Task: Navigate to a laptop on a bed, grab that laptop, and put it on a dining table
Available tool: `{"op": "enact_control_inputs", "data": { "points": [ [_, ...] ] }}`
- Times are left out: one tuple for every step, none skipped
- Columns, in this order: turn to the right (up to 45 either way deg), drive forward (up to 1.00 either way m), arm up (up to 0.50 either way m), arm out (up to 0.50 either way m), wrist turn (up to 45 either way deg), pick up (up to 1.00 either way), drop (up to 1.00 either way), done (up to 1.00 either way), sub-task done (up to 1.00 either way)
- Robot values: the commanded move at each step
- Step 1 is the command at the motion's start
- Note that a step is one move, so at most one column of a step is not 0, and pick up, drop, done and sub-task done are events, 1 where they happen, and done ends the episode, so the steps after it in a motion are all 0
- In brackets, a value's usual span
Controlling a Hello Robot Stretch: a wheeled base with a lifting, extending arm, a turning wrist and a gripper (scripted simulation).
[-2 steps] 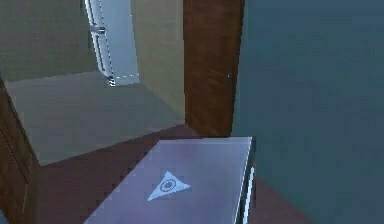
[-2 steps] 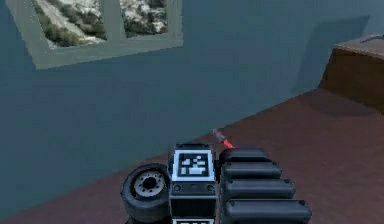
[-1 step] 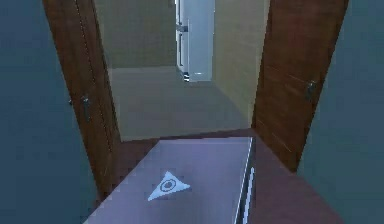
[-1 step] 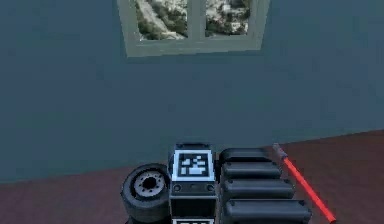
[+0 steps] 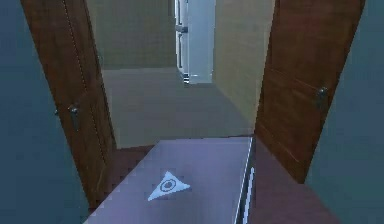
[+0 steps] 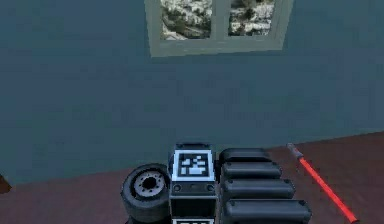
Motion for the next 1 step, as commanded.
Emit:
{"op": "enact_control_inputs", "data": {
  "points": [
    [-6.0, 0.0, 0.0, 0.0, 0.0, 0.0, 0.0, 0.0, 0.0]
  ]
}}
